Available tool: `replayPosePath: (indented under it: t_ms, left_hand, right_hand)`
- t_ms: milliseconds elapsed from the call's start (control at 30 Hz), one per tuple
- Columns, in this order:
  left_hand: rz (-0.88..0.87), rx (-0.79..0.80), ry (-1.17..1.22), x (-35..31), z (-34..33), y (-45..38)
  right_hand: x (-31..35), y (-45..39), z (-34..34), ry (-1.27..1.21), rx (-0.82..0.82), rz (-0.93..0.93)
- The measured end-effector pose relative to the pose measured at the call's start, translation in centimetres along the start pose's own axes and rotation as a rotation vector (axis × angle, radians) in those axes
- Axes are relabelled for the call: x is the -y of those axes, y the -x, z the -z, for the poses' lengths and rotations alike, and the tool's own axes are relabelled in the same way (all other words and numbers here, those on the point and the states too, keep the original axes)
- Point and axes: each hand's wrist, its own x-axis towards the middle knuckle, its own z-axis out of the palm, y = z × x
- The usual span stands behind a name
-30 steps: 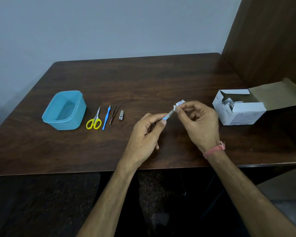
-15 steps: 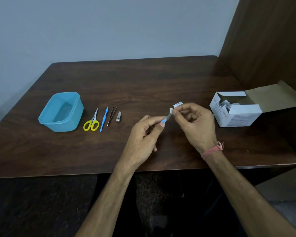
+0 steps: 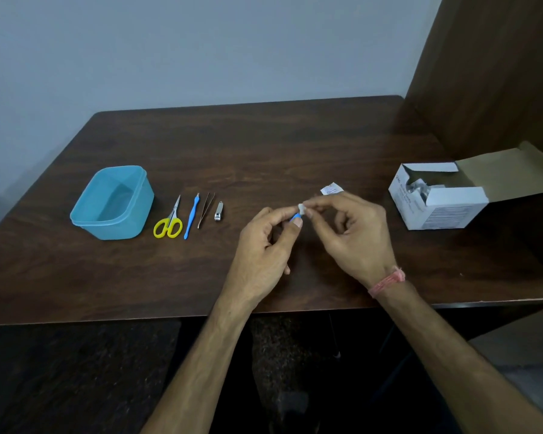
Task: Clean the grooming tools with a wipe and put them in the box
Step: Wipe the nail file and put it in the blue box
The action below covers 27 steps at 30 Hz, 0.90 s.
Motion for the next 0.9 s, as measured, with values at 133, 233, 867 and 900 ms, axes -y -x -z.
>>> replayPosePath:
  t_ms: [133, 233, 867, 900]
  left_hand:
    - [-0.005, -0.005, 0.003, 0.0, 0.0, -0.1]
    - [0.014, -0.014, 0.014, 0.2, 0.0, -0.2]
    - [0.005, -0.01, 0.035, 0.9, 0.0, -0.3]
    - [0.009, -0.012, 0.042, 0.9, 0.1, -0.3]
  right_hand:
    - [-0.2, 0.0, -0.2, 0.049, 0.024, 0.032]
    - [-0.3, 0.1, -0.2, 0.048, 0.049, 0.054]
    - [-1.0, 0.0, -0.1, 0.011, -0.012, -0.005]
    - [-1.0, 0.1, -0.2, 0.008, -0.001, 0.007]
